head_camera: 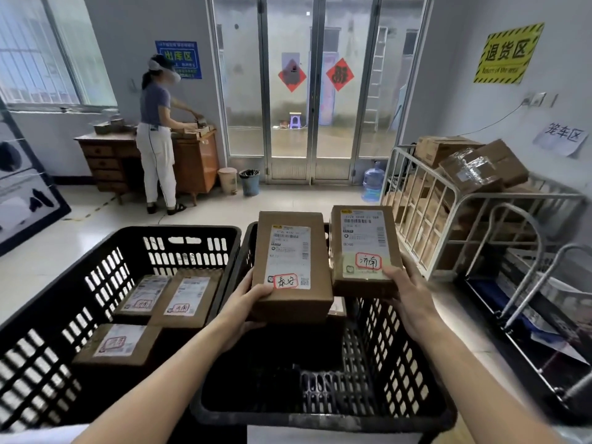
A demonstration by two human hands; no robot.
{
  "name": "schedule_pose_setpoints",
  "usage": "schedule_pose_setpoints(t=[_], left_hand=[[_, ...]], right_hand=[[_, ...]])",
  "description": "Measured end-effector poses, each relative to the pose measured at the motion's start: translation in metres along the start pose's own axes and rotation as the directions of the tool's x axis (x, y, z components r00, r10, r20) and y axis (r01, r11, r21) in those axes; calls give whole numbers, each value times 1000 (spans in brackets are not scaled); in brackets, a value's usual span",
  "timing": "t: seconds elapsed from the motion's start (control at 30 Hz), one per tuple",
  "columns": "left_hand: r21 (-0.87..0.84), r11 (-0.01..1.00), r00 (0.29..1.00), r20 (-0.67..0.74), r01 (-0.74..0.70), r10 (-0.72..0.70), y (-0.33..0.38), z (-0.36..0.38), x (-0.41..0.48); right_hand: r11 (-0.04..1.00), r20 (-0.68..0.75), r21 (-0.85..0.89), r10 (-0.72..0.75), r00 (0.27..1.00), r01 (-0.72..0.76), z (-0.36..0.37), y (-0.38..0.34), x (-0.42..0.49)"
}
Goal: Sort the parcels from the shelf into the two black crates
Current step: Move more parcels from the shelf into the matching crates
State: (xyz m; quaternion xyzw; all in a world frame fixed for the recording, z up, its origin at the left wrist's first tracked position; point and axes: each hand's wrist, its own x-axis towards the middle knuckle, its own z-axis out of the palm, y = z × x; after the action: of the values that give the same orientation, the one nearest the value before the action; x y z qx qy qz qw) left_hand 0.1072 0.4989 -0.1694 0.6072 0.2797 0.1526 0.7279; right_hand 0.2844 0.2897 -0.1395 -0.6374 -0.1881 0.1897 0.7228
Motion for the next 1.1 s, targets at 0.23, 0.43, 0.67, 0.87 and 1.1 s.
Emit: schedule_pose_setpoints(t=[0.23,0.43,0.67,0.87,1.1], left_hand=[[68,994,996,-10,89,-88,-21,-4,-4],[115,969,976,-23,217,-215,-38,-2,-2],[208,924,944,1,321,-329,-49,2,-5],[342,879,929,40,333,-367,-62,17,-6],[395,804,849,103,444,-519,-67,11,-12]], right_hand=[[1000,-27,24,-14,1000,14,7,0,3],[1000,-72,15,-21,997,22,7,9,7],[999,-109,42,-15,994,19,11,16,10],[1000,-68,25,21,997,-20,24,26,9],[998,-46,37,49,998,-47,22,32,11]])
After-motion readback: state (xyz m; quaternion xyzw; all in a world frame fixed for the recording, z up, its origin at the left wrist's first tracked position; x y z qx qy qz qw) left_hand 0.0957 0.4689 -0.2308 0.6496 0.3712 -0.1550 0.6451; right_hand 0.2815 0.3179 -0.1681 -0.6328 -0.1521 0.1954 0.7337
